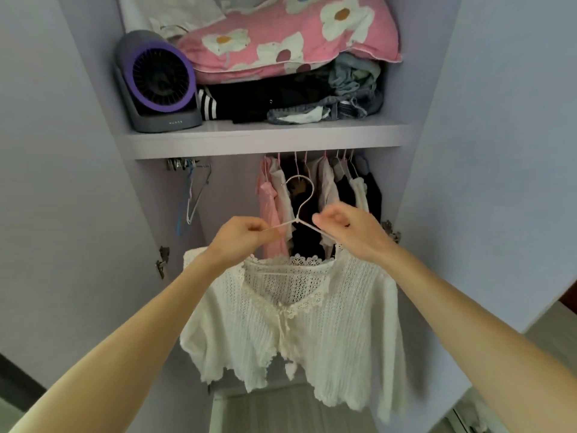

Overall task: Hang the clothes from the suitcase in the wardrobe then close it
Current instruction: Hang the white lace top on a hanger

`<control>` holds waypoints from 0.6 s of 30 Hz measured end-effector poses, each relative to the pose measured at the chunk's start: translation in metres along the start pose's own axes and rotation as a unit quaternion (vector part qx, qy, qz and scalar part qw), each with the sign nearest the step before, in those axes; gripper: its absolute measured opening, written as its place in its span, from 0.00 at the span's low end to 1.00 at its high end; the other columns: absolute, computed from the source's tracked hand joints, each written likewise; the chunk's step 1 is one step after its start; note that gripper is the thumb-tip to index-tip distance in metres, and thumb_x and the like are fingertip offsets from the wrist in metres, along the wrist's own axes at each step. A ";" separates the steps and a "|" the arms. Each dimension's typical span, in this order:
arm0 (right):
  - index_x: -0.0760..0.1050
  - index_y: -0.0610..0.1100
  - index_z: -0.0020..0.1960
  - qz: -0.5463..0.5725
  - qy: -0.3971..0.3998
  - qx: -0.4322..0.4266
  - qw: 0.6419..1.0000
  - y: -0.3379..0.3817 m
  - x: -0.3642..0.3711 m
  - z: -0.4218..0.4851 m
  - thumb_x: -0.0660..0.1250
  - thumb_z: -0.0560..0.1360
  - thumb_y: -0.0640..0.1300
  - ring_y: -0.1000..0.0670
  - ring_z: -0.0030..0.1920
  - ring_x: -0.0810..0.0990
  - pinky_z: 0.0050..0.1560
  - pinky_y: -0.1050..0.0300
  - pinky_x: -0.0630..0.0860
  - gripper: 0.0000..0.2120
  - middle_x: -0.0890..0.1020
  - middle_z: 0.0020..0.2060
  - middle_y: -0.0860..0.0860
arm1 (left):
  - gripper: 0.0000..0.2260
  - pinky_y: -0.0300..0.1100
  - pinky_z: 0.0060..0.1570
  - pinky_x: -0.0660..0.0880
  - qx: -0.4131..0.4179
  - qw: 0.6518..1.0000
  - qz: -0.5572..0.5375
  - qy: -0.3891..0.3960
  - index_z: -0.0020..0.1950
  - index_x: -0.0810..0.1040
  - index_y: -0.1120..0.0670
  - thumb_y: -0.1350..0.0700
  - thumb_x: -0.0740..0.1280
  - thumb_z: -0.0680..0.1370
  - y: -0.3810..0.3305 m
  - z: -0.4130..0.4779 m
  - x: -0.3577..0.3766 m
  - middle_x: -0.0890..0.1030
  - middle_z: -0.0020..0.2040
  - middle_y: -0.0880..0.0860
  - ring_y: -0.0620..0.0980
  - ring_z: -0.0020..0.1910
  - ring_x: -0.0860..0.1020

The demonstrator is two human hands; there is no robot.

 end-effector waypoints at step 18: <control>0.82 0.42 0.52 0.094 0.165 0.099 0.977 -0.017 0.035 0.011 0.67 0.79 0.46 0.46 0.65 0.76 0.71 0.51 0.65 0.09 0.82 0.57 0.46 | 0.12 0.40 0.51 0.76 -0.038 0.985 0.125 -0.114 0.50 0.86 0.45 0.40 0.72 0.74 0.024 0.029 -0.072 0.85 0.47 0.45 0.45 0.49 0.82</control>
Point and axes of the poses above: each hand's wrist, its own z-axis towards the middle knuckle, its own x-axis out of the palm, y = z × x, the point moved 8 cm from there along z, towards the middle knuckle
